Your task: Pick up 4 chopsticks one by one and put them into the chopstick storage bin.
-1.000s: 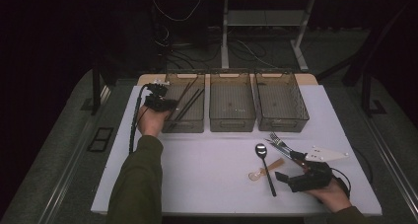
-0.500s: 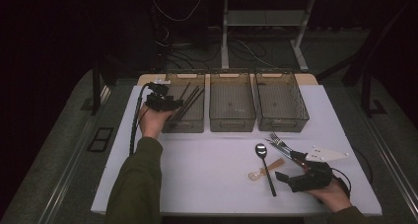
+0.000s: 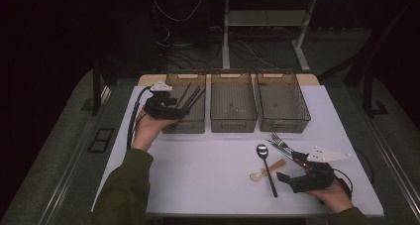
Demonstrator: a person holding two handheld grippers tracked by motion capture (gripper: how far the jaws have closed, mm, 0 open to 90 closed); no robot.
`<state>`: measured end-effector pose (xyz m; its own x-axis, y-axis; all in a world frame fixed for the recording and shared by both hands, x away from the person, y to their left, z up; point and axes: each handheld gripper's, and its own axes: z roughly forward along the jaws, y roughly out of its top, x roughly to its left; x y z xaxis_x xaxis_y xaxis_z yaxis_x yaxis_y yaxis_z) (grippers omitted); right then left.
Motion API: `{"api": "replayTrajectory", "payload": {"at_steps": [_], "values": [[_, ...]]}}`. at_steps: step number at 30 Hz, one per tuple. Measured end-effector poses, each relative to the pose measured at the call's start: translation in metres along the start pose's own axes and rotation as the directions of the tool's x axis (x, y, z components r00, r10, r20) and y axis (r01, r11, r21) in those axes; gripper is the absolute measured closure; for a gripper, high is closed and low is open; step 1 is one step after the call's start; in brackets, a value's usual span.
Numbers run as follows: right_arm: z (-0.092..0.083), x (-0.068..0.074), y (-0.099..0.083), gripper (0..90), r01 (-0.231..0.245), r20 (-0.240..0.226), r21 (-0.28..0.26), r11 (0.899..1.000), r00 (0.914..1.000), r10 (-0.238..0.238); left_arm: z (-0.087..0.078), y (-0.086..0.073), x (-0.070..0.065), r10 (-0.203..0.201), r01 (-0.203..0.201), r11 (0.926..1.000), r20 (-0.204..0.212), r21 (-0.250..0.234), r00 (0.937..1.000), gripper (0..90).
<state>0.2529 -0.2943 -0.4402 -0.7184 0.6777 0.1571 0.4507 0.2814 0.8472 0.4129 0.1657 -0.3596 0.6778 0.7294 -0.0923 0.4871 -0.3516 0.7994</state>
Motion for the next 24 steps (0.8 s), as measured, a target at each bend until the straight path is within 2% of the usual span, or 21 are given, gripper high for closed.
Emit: {"api": "replayTrajectory", "payload": {"at_steps": [4, 6, 9, 11, 14, 19, 24], "values": [[0.0, 0.0, 0.0, 2.9, 0.0, 0.0, 0.0, 1.0, 1.0, 0.0, -0.007, -0.011, -0.012, 0.022, -0.021, 0.9996, 0.042, -0.02, 0.9989, 25.7], [0.0, 0.0, 0.0, 2.9, -0.001, 0.0, 0.001, 1.0, 1.0, 0.001, -0.011, -0.018, -0.018, 0.039, -0.038, 0.9991, 0.051, -0.019, 0.998, 23.6], [0.0, 0.0, 0.0, 2.9, -0.003, 0.001, 0.002, 1.0, 1.0, 0.003, -0.014, -0.03, -0.026, 0.041, -0.039, 0.9989, 0.077, -0.025, 0.9962, 20.4], [0.0, 0.0, 0.0, 2.9, -0.002, 0.001, 0.002, 1.0, 1.0, 0.002, -0.017, -0.038, -0.031, 0.051, -0.049, 0.9985, 0.083, -0.026, 0.9952, 18.6], [0.0, 0.0, 0.0, 2.9, -0.005, 0.003, 0.003, 1.0, 1.0, 0.005, -0.021, -0.05, -0.037, 0.047, -0.043, 0.9983, 0.093, -0.038, 0.9945, 14.9], [-0.001, 0.0, 0.0, 2.9, -0.001, 0.002, -0.001, 1.0, 1.0, 0.001, -0.027, -0.069, -0.048, 0.059, -0.055, 0.9975, 0.092, -0.044, 0.994, 11.3], [-0.001, 0.001, 0.0, 2.9, 0.003, 0.002, -0.001, 1.0, 1.0, -0.003, -0.032, -0.083, -0.061, 0.092, -0.086, 0.995, 0.12, -0.051, 0.9885, 6.2]]}}
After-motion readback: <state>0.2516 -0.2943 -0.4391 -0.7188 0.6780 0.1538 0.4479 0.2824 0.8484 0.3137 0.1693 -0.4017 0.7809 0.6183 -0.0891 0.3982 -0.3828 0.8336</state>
